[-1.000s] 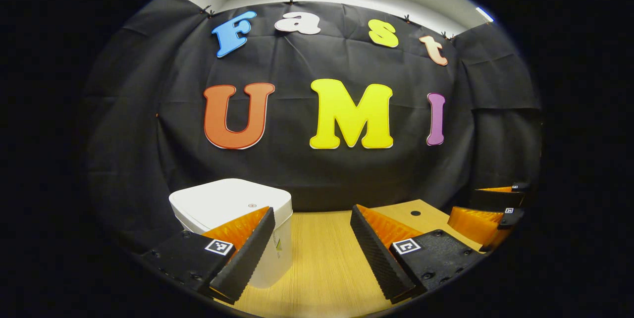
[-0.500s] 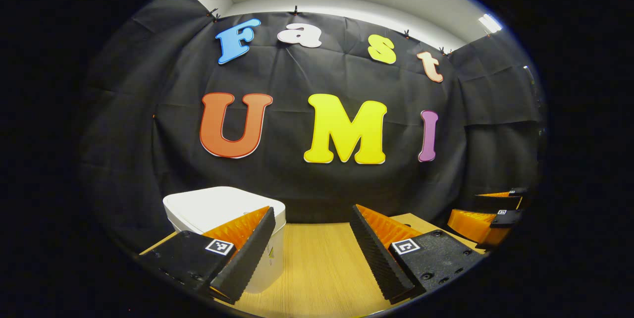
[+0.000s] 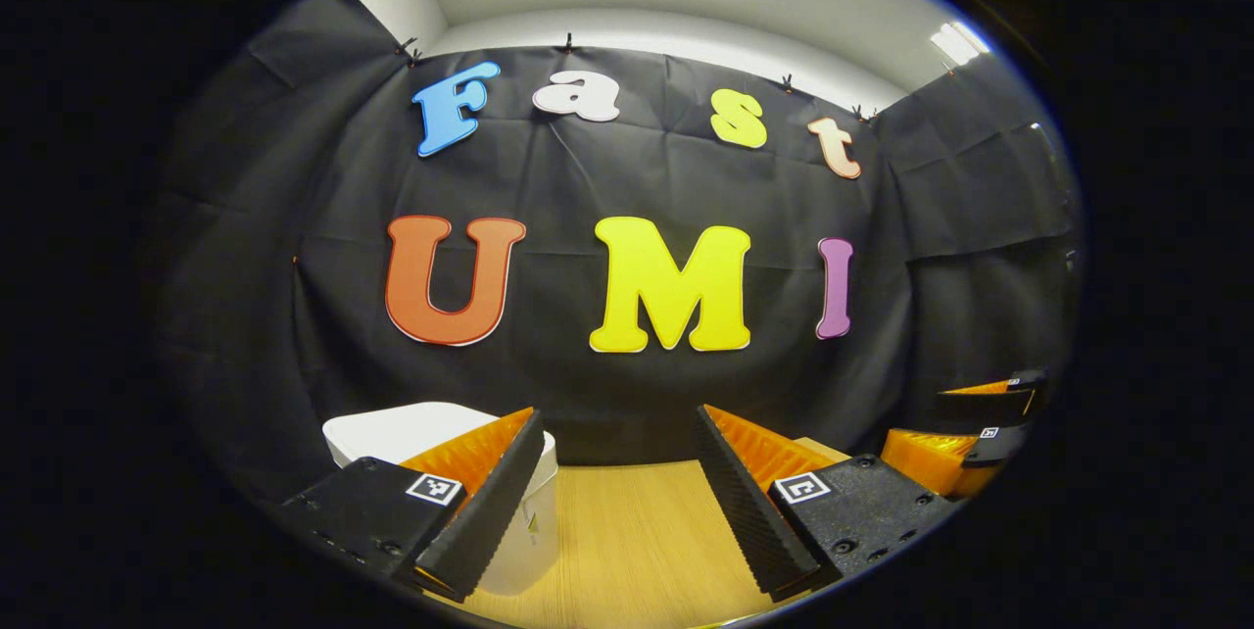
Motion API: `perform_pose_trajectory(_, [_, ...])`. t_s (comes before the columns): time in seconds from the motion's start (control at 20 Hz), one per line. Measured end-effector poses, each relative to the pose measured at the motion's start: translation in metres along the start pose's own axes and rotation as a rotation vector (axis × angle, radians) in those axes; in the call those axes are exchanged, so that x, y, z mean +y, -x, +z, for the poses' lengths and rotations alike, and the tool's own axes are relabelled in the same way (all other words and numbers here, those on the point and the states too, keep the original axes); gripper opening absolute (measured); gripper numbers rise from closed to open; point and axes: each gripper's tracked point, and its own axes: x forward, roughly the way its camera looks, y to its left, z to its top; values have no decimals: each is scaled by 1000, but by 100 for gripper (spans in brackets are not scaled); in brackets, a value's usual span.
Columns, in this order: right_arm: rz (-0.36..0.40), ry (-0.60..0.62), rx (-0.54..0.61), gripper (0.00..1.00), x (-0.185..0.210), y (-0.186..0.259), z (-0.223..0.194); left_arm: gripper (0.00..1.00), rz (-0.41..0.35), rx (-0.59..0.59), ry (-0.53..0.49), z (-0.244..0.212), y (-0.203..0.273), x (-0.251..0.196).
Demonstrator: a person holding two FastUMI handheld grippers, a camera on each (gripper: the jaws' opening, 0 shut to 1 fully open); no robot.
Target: Press the lid of the desktop garbage bin to open it, pick up the crumpled paper on the desktop and throw it into the bin, then pick up the pop can on the desktop and drop it into the bin, and finally close the garbage bin lid.
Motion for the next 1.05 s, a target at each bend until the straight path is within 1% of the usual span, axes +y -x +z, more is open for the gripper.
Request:
perform_pose_trajectory(0.2, [17, -2, -18, 97, 3, -1, 4, 99, 1, 8, -8, -1, 2, -4])
perform_pose_trajectory(0.25, [20, -4, -21, 94, 3, -2, 4, 99, 2, 10, -11, -2, 3, -4])
perform_pose_trajectory(0.45, [27, -16, -23, 94, 2, -5, 3, 99, 9, 13, -27, -4, 4, -6])
perform_pose_trajectory(0.65, [27, -22, -24, 94, 0, -7, 3, 99, 15, 4, -30, 0, 2, -5])
perform_pose_trajectory(0.7, [27, -23, -26, 97, -2, -6, 3, 99, 17, -1, -29, 1, 2, -4])
perform_pose_trajectory(0.75, [25, -24, -29, 94, -4, -7, 5, 99, 18, -4, -29, 1, 2, -5])
perform_pose_trajectory(0.8, [22, -26, -31, 97, -5, -6, 6, 99, 20, -7, -28, 2, 2, -4])
perform_pose_trajectory(0.9, [18, -27, -33, 97, -7, -7, 6, 99, 21, -15, -25, 6, 1, -4])
perform_pose_trajectory(0.95, [16, -25, -33, 94, -8, -8, 6, 99, 19, -16, -24, 5, 0, -5])
perform_pose_trajectory(1.05, [15, -26, -35, 94, -10, -7, 7, 99, 18, -18, -26, 6, 1, -6])
